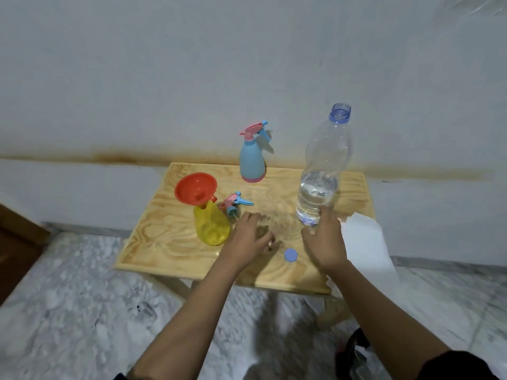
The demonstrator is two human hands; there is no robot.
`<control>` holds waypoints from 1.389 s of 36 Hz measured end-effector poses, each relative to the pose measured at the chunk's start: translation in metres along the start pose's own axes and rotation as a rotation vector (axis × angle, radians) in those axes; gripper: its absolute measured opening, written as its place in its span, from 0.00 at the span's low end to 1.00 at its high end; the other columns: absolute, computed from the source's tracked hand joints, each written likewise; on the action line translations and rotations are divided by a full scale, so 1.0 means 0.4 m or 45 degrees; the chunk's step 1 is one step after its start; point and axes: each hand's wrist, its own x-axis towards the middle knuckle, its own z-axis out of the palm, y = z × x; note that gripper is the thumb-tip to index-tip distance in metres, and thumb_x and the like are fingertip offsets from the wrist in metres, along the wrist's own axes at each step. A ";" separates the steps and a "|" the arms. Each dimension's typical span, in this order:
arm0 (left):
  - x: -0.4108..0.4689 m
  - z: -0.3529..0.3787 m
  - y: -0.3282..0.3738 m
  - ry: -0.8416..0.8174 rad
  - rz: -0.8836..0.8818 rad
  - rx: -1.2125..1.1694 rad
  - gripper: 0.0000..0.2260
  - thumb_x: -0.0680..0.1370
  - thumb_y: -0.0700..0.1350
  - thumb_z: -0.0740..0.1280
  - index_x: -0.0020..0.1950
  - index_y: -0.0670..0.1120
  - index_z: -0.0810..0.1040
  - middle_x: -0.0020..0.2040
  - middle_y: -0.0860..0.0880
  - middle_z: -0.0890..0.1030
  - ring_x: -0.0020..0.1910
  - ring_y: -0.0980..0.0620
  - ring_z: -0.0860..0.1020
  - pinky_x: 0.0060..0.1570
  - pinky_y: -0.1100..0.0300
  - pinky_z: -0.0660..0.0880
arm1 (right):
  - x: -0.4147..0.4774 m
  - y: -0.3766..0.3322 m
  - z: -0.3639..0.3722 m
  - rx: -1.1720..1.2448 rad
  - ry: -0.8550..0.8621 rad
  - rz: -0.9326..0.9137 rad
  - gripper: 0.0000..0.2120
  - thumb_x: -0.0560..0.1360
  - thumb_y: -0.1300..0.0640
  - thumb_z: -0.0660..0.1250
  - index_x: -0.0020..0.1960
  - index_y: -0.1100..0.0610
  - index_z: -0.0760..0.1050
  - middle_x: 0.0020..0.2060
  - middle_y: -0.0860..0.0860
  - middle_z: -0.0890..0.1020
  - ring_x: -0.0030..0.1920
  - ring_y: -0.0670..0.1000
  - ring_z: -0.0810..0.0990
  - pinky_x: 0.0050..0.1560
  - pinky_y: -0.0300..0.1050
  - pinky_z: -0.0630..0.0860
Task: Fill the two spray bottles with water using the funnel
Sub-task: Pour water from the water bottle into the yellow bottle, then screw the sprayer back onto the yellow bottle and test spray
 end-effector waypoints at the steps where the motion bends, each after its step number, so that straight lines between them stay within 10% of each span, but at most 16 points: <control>1: -0.017 -0.003 -0.024 0.017 -0.044 0.020 0.24 0.78 0.53 0.65 0.69 0.41 0.67 0.64 0.44 0.70 0.64 0.47 0.70 0.59 0.57 0.67 | -0.012 -0.008 0.013 -0.012 -0.044 -0.002 0.25 0.71 0.61 0.67 0.65 0.63 0.65 0.59 0.60 0.73 0.62 0.61 0.70 0.59 0.51 0.68; 15: -0.099 -0.148 -0.230 0.343 -0.298 0.150 0.34 0.76 0.57 0.65 0.72 0.36 0.62 0.67 0.39 0.69 0.67 0.44 0.66 0.60 0.54 0.68 | -0.059 -0.353 0.142 0.248 -0.222 -0.358 0.44 0.65 0.37 0.72 0.73 0.53 0.56 0.68 0.48 0.66 0.69 0.48 0.64 0.66 0.51 0.68; 27: 0.003 -0.177 -0.283 0.238 -0.075 0.022 0.29 0.77 0.52 0.67 0.72 0.38 0.63 0.65 0.42 0.70 0.64 0.45 0.69 0.60 0.51 0.70 | -0.019 -0.484 0.220 0.158 -0.191 -0.396 0.48 0.66 0.42 0.74 0.75 0.59 0.53 0.70 0.53 0.63 0.70 0.50 0.62 0.62 0.34 0.57; 50: 0.020 -0.159 -0.317 0.260 0.073 -0.303 0.28 0.77 0.51 0.67 0.73 0.44 0.63 0.65 0.46 0.72 0.64 0.49 0.71 0.62 0.54 0.71 | -0.013 -0.519 0.213 0.096 -0.161 -0.279 0.46 0.63 0.41 0.76 0.73 0.58 0.59 0.66 0.52 0.69 0.66 0.50 0.67 0.61 0.39 0.64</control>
